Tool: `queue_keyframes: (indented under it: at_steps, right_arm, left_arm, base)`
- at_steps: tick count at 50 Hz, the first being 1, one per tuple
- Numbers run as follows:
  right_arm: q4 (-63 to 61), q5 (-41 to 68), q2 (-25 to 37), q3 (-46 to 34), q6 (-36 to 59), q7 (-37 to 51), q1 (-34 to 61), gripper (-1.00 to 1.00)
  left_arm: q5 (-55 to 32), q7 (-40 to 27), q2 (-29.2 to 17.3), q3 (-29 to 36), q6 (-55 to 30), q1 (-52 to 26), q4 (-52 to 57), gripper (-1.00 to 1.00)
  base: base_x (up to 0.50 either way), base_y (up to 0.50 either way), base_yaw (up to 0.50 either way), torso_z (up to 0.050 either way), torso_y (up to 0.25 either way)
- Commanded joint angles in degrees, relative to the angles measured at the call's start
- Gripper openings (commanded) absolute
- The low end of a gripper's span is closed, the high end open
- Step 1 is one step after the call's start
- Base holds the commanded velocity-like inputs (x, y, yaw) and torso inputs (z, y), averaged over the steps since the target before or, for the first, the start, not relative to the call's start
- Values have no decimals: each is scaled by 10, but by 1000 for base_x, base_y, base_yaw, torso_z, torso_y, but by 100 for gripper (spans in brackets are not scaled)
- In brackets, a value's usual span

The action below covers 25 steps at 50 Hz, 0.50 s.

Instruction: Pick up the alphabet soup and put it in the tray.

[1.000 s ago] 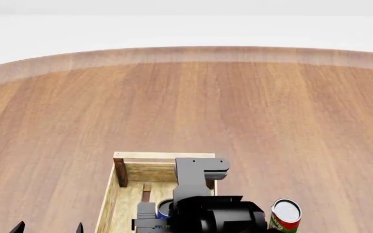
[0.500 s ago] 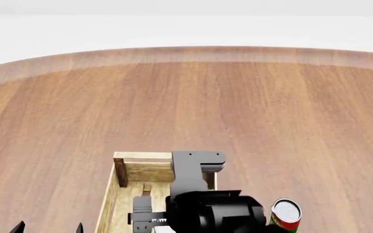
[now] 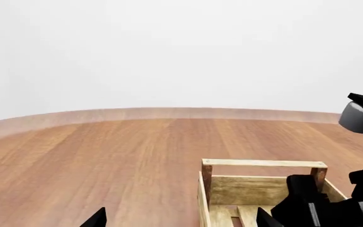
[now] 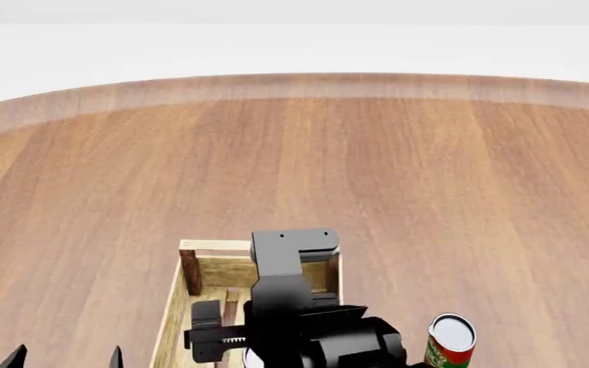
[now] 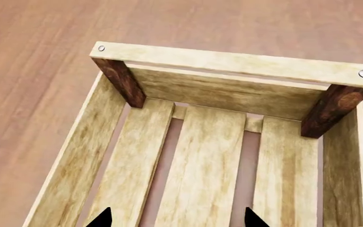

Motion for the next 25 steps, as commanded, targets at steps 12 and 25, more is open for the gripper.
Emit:
queue_keyframes:
  at_steps: [12, 25]
  right_arm:
    - [-253, -89, 130, 10, -207, 138, -85, 100]
    - [-427, -187, 215, -5, -315, 244, -131, 100]
  left_arm:
    - [17, -47, -19, -8, -19, 24, 116, 100]
    - [18, -51, -25, -8, -27, 22, 130, 100]
  base:
    - [0, 0, 0, 0, 0]
    - [0, 0, 0, 0, 0]
